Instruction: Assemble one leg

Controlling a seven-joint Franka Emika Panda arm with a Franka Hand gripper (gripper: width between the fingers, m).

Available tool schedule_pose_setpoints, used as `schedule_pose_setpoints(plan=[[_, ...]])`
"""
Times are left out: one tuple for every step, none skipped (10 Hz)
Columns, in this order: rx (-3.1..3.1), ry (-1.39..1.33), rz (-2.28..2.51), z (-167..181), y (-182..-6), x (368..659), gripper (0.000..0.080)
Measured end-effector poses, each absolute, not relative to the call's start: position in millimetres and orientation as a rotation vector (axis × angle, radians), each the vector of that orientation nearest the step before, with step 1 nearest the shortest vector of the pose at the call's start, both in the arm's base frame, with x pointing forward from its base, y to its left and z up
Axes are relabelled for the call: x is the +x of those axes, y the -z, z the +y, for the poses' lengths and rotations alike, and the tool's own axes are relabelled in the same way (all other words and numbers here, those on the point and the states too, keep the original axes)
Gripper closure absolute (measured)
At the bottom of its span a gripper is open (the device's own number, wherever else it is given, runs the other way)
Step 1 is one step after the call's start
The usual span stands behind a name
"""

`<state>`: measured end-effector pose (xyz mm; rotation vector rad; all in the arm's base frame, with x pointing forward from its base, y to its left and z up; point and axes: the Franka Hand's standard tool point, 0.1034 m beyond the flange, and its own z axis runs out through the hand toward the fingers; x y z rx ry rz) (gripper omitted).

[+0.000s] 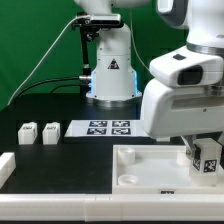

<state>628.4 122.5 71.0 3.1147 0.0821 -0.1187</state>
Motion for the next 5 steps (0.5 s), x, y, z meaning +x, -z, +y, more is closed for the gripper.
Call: schedule_pose_setpoints(plan=[[3.106, 0.102, -0.117, 122.8, -71.2, 629.7, 0.0508], [3.095, 0.094, -0.255, 122.9, -71.3, 630.3, 0.0508], [3.065, 0.089, -0.497, 122.9, -71.4, 630.7, 0.0508], [3.026, 0.083, -0.667, 120.1, -71.6, 631.4, 0.0508], [2.985, 0.072, -0.785, 114.9, -71.9, 632.4, 0.0505]])
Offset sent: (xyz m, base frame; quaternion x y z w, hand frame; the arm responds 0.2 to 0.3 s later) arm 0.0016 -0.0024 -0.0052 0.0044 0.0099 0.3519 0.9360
